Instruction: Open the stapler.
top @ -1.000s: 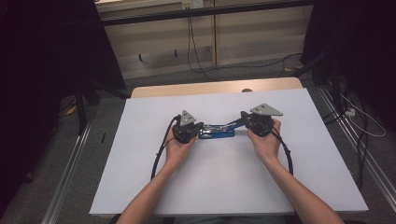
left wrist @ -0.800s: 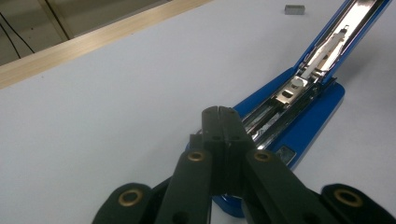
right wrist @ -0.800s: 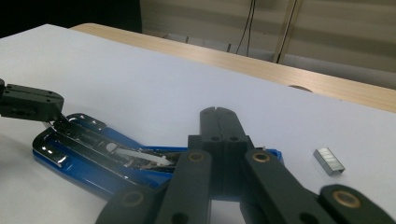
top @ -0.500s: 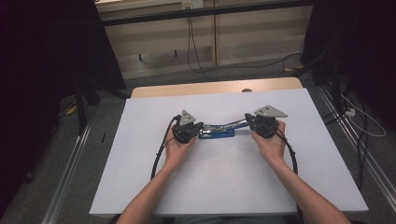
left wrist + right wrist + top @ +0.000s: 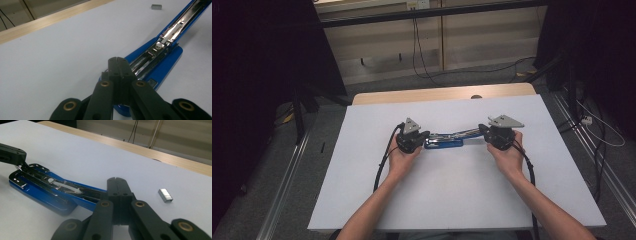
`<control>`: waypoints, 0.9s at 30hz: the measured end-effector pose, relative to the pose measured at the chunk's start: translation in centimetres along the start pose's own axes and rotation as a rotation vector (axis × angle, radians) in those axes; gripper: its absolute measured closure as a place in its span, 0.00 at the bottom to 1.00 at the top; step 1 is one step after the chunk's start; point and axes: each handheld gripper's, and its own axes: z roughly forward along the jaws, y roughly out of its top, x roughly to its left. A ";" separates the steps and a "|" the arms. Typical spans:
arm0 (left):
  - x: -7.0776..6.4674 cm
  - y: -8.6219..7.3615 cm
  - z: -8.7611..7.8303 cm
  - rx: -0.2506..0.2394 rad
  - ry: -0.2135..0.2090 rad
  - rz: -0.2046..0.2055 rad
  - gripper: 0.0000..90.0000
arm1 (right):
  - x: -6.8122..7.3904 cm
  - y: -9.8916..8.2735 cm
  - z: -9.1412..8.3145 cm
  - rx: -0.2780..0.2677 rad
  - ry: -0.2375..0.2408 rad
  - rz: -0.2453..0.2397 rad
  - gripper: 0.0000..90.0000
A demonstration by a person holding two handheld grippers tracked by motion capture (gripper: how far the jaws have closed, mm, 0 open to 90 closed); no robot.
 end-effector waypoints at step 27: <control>-0.2 0.5 -0.4 -0.022 0.001 -0.014 1.00 | -0.4 -1.0 0.4 0.041 0.008 0.012 1.00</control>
